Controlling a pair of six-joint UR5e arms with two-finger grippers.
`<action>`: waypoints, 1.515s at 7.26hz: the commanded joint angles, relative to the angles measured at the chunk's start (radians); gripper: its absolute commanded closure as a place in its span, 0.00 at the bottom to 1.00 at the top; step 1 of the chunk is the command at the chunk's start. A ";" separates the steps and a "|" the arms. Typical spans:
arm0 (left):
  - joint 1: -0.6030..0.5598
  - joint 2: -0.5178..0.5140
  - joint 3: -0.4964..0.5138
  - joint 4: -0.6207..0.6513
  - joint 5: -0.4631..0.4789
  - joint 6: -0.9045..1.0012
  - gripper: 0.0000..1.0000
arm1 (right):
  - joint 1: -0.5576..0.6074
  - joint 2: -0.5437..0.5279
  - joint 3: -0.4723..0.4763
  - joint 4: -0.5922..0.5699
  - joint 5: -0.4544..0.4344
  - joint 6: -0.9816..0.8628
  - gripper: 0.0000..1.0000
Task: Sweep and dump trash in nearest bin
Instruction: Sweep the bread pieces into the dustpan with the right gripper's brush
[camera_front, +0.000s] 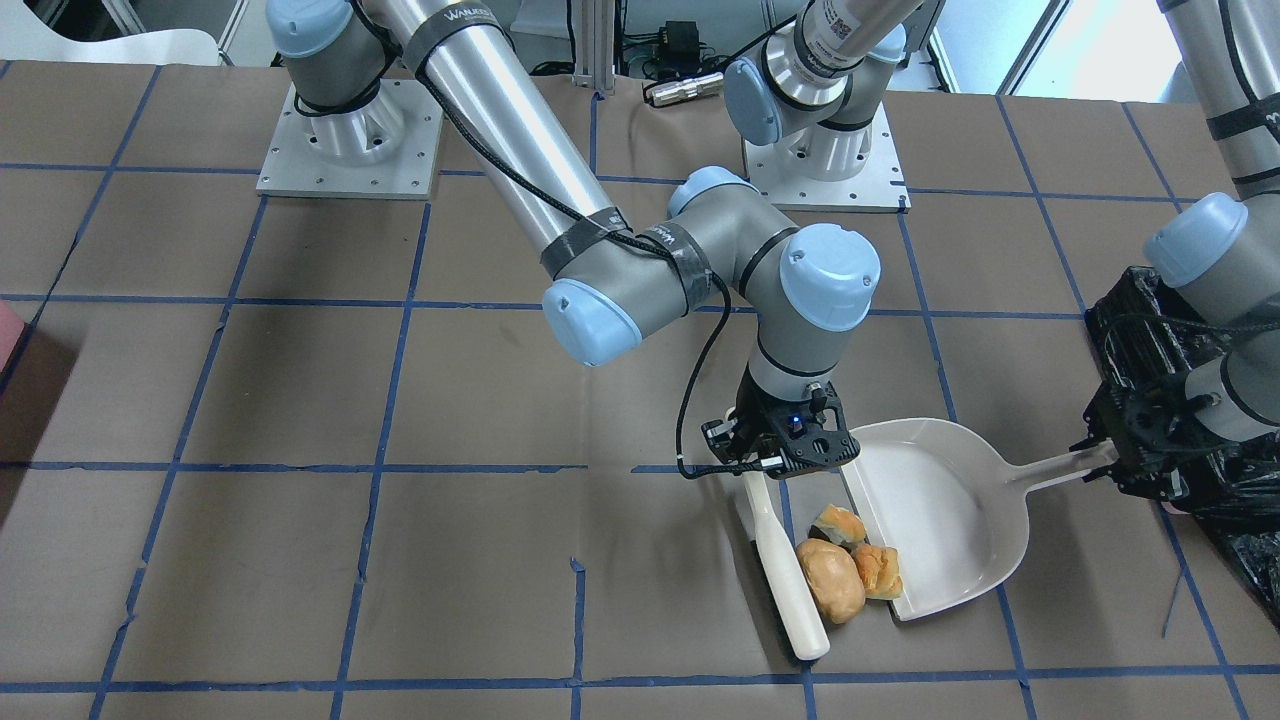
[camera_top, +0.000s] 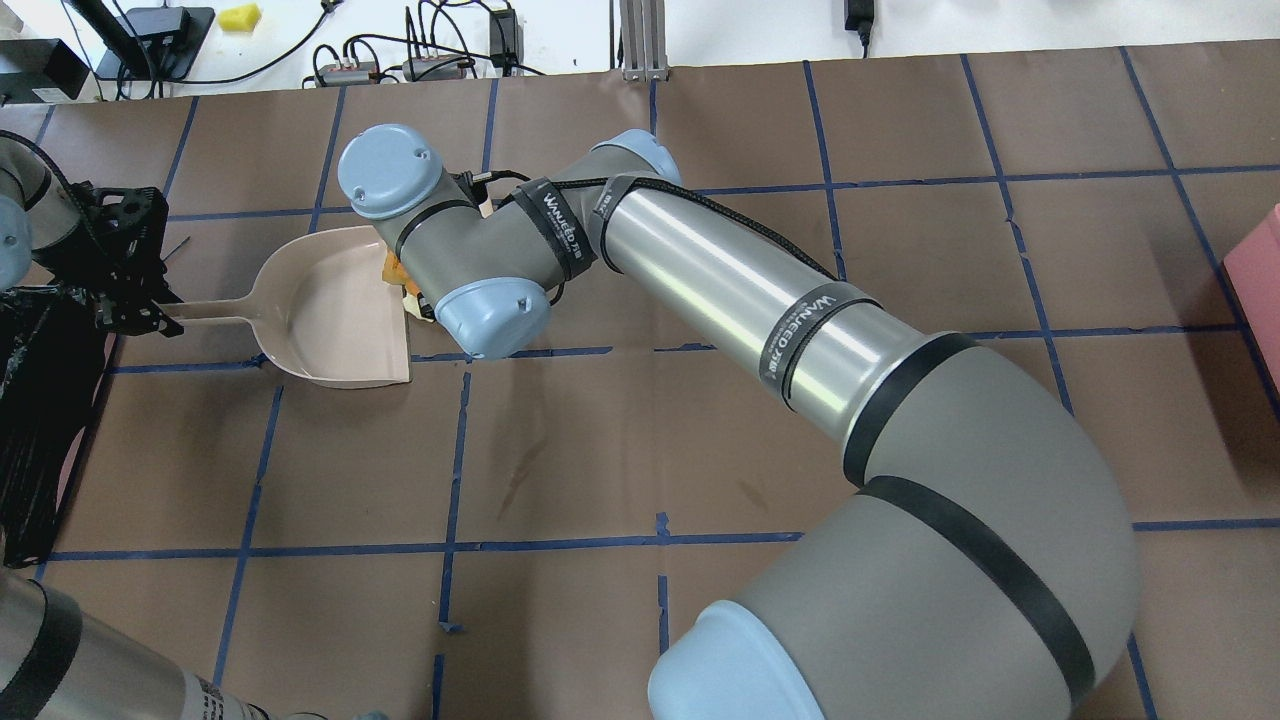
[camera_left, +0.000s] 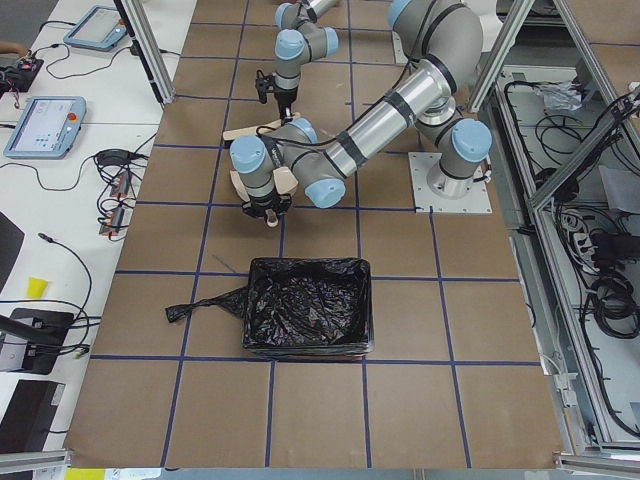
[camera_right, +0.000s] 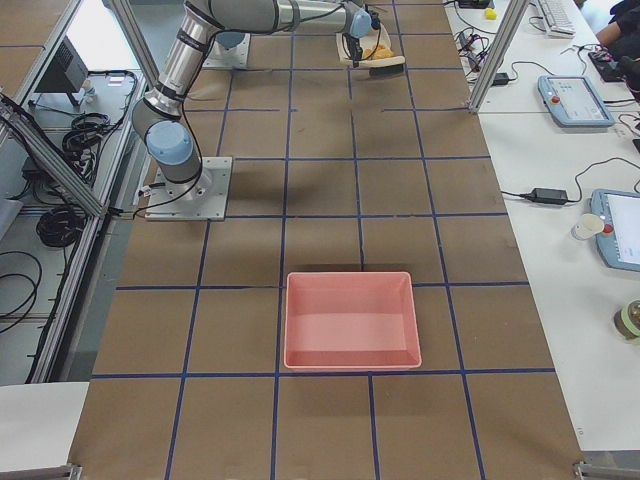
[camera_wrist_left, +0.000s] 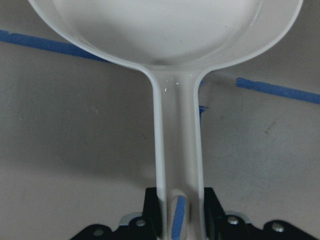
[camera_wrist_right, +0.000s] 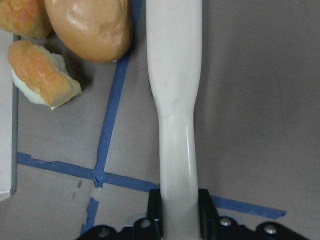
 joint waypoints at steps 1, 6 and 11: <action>-0.010 0.002 -0.001 0.005 0.007 -0.026 0.98 | 0.060 0.048 -0.086 0.000 0.010 0.050 0.76; -0.010 0.005 -0.003 0.003 0.007 -0.027 0.98 | 0.160 0.050 -0.145 0.009 0.072 0.178 0.75; -0.003 0.008 -0.038 0.011 -0.068 -0.028 0.99 | 0.009 -0.083 -0.085 0.096 0.012 -0.040 0.75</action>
